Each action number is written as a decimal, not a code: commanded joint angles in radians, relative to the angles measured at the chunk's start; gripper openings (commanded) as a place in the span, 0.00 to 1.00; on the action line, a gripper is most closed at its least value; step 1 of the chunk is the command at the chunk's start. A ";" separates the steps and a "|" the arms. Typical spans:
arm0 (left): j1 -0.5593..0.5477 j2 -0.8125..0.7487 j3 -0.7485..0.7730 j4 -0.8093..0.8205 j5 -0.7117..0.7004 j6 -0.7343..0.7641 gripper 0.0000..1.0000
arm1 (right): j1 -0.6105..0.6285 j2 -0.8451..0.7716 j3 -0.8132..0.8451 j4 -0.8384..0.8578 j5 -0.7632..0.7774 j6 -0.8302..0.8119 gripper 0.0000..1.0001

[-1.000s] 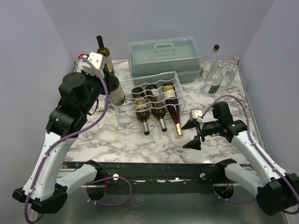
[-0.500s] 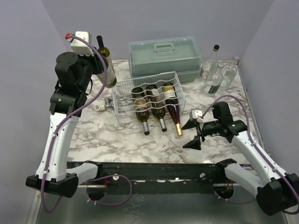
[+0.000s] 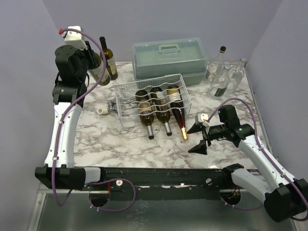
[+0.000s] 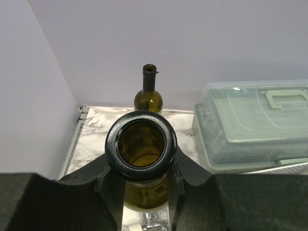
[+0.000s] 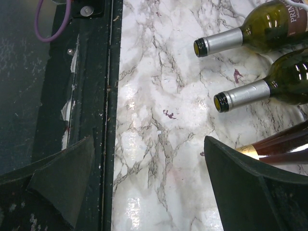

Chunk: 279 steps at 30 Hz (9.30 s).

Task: Take the wine bottle off the wine rack
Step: Place the wine bottle at the corner of the board, then pick up the wine bottle from the wine rack.

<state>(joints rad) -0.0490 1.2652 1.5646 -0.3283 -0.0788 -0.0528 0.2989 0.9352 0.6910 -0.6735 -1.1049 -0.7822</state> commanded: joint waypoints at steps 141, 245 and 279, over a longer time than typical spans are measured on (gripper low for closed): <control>0.214 -0.012 -0.443 0.199 0.051 -0.508 0.99 | -0.041 0.027 0.004 0.029 0.089 0.011 0.99; -0.933 0.391 -0.699 0.058 -0.660 -1.006 0.57 | -0.041 0.019 -0.012 0.067 0.162 0.037 0.99; -0.888 0.433 -0.710 0.118 -0.584 -0.949 0.38 | -0.041 0.013 -0.014 0.066 0.165 0.030 0.99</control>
<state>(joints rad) -0.9417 1.6722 0.8570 -0.2241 -0.6819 -1.0080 0.2604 0.9627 0.6899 -0.6212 -0.9554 -0.7494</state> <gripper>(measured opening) 0.386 0.992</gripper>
